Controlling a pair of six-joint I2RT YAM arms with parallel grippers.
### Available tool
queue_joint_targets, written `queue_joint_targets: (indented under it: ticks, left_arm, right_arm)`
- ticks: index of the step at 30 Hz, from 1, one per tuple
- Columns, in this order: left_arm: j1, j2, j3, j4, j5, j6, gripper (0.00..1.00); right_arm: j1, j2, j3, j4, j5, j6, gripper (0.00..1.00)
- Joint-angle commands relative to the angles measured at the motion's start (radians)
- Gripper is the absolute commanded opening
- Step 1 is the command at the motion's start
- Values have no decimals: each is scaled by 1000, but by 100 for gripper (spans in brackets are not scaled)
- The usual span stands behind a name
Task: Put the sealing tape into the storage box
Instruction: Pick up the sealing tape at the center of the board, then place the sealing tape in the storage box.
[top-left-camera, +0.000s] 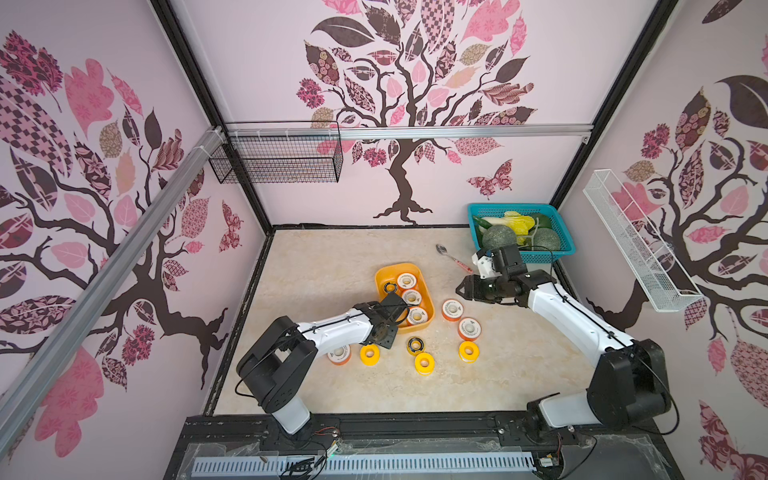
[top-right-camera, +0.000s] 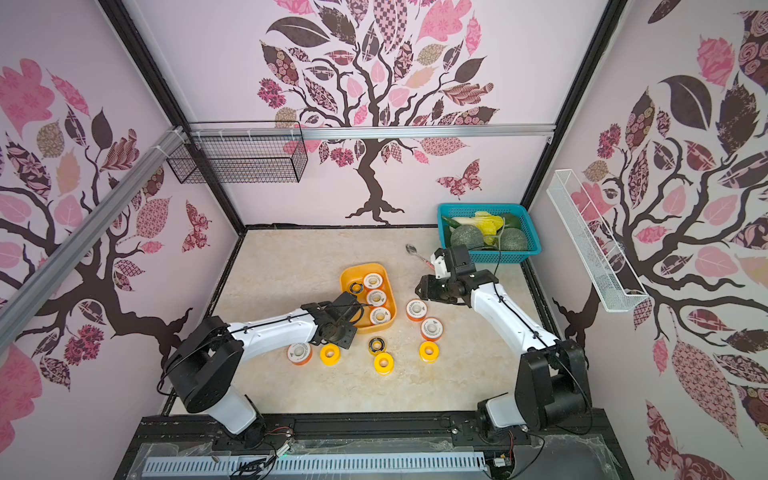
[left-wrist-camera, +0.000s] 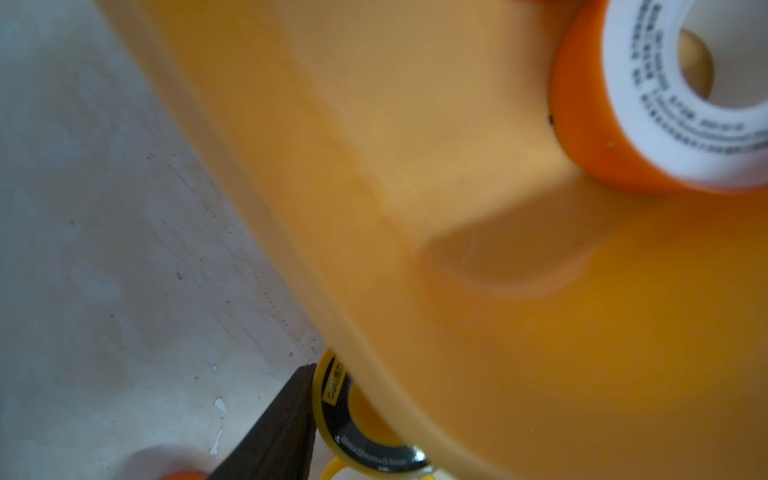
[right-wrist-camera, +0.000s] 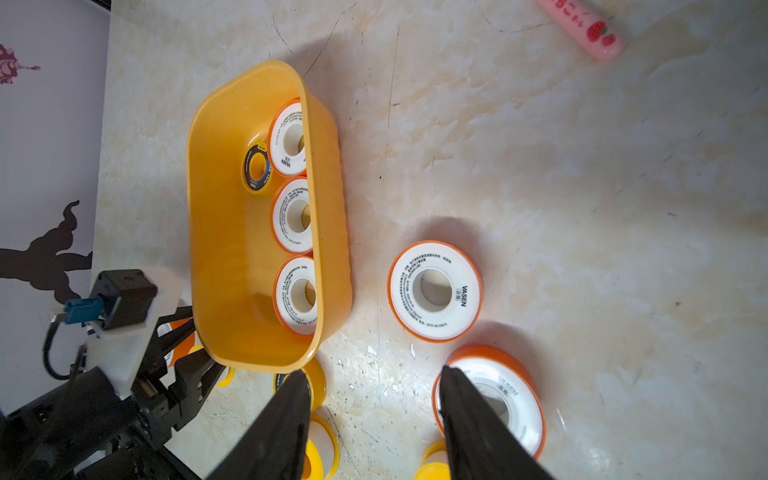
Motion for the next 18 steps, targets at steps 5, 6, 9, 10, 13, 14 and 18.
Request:
queue_joint_targets:
  ticks: [5,6,9,10,13,14,18]
  left_arm:
    - [-3,-149,36,-81,-236,-34,53]
    - [-3,-163,43,-89,-258,-33,53]
    - [-3,-204,71,-92,-291,-8,53]
    - [-3,-211,82,-88,-291,10,54]
    - [-3,-214,133,-83,-276,52,54]
    - [-3,-207,153,-82,-272,62,54]
    - [5,-160,215,-73,-215,94,54]
  right_arm:
    - [-3,16,22,-10,-6,-11,56]
    - [-3,16,22,-11,-6,-11,56]
    - [-3,18,21,-10,-8,-11,56]
    - [-3,19,21,-10,-8,-11,56]
    - [-3,20,21,-9,-9,-10,56]
    - [-3,20,22,-9,-11,-9,56]
    - [-3,21,24,-10,-13,-9,56]
